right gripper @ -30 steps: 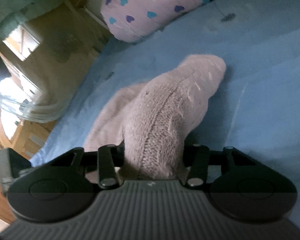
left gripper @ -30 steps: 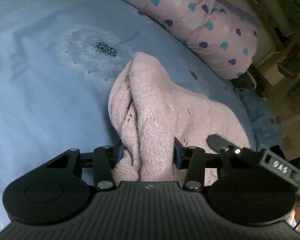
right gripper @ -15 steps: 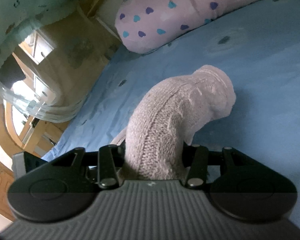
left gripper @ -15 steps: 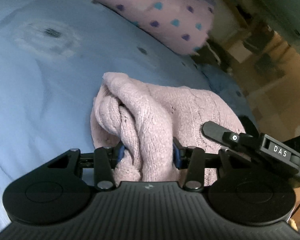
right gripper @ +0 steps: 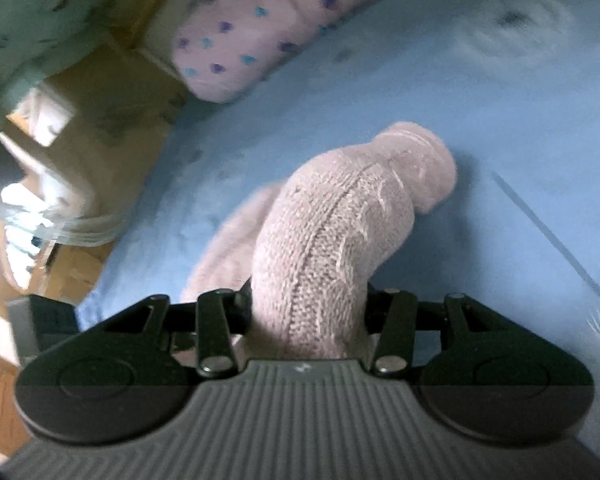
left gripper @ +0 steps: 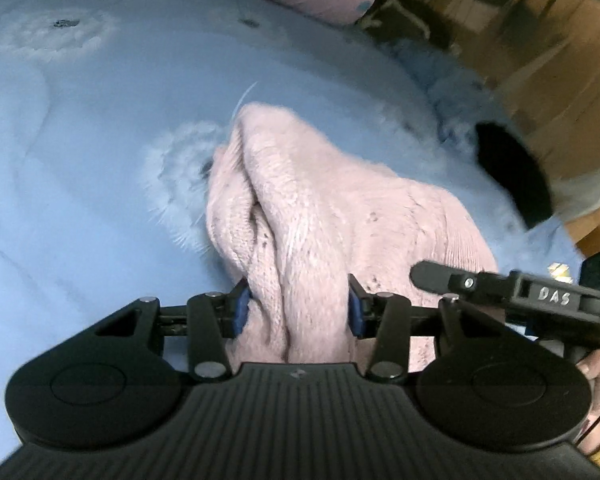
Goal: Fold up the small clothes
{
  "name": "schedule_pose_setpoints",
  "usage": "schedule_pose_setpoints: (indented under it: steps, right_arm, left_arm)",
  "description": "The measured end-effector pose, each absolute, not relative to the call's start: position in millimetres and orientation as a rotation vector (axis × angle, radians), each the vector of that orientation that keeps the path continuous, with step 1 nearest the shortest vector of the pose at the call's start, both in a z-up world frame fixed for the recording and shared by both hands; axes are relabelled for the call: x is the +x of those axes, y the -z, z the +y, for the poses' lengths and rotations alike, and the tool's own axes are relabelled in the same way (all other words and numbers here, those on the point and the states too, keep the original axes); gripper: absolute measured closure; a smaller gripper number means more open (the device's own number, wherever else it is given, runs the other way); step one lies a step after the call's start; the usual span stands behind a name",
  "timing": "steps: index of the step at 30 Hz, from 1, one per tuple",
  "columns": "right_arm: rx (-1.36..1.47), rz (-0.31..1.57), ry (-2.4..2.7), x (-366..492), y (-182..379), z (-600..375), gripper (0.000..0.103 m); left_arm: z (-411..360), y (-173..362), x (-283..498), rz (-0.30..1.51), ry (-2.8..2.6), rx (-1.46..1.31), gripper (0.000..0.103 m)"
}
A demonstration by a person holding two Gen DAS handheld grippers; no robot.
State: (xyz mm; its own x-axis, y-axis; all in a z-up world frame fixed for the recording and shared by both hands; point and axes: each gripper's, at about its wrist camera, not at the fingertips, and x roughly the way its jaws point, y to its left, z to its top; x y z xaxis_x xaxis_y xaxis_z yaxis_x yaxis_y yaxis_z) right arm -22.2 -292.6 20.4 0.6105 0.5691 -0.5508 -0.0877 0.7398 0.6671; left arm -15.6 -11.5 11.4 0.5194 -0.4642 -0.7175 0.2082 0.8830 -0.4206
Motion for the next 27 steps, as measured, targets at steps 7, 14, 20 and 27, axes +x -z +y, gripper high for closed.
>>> schedule_pose_setpoints:
  steps: [7, 14, 20, 27]
  right_arm:
    - [0.561, 0.818, -0.330, -39.5, 5.2, -289.7, 0.045]
    - [0.530, 0.753, -0.287, -56.5, -21.0, -301.8, 0.044]
    - [0.670, 0.727, -0.246, -16.0, -29.3, -331.3, 0.027]
    - [0.844, 0.943, -0.203, 53.0, 10.3, -338.5, 0.027]
  left_arm:
    - [-4.6, -14.3, -32.2, 0.893, 0.387, -0.224, 0.048]
    - [-1.8, -33.9, -31.9, 0.838, 0.363, -0.215, 0.048]
    - [-1.4, -26.0, -20.1, 0.870, 0.335, -0.237, 0.047]
    - [-8.6, -19.2, -11.8, 0.862, 0.342, -0.206, 0.043]
